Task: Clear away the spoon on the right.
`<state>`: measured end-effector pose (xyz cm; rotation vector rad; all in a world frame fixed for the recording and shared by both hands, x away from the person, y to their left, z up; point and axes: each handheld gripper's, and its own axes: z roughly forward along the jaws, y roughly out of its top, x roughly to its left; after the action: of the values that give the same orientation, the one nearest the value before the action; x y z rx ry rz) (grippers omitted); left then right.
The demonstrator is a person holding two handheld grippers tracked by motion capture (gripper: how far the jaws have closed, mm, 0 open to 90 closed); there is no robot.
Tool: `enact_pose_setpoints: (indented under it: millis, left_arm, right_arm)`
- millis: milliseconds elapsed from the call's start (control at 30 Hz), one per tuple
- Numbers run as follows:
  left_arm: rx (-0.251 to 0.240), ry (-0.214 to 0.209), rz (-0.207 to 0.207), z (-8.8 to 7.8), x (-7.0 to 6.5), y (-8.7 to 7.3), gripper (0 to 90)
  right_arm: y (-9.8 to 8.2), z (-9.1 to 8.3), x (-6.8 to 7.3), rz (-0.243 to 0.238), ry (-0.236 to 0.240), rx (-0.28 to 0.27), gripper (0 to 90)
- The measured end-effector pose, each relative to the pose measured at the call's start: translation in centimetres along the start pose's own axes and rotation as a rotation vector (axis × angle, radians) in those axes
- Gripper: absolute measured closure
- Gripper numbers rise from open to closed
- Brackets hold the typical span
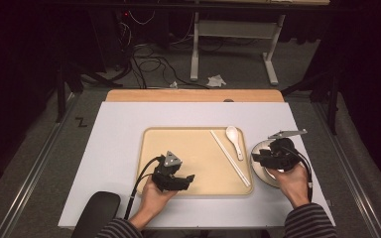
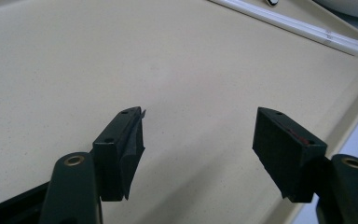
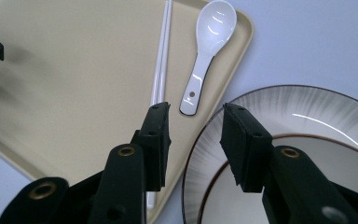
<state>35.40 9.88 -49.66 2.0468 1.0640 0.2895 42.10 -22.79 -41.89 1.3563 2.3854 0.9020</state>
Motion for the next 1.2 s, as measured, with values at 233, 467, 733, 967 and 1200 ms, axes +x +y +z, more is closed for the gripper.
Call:
enact_pose_setpoints:
  millis: [233, 467, 733, 967, 1200]
  left_arm:
    - [0.005, -0.015, 0.007, 0.4, -0.1, 0.2, 33.9]
    - [0.005, -0.022, 0.006, 0.7, 0.0, 0.4, 33.9]
    - [0.016, -0.030, 0.017, 0.9, 0.0, 0.7, 34.0]
    - [0.013, -0.037, 0.030, 1.0, -0.1, 0.9, 33.9]
    - [0.006, -0.040, 0.035, 1.0, -0.2, 1.0, 34.0]
  right_arm:
    - [-0.8, -0.8, -0.2, 0.001, -0.005, 0.005, 67.3]
    - [-1.9, -2.0, -0.5, -0.008, -0.022, 0.001, 67.8]
    - [-3.2, -3.7, -1.4, 0.008, -0.055, -0.033, 68.2]
    - [-4.3, -4.7, -2.2, 0.028, -0.073, -0.024, 67.6]
    - [-5.2, -6.1, -3.2, 0.048, -0.103, -0.031, 66.2]
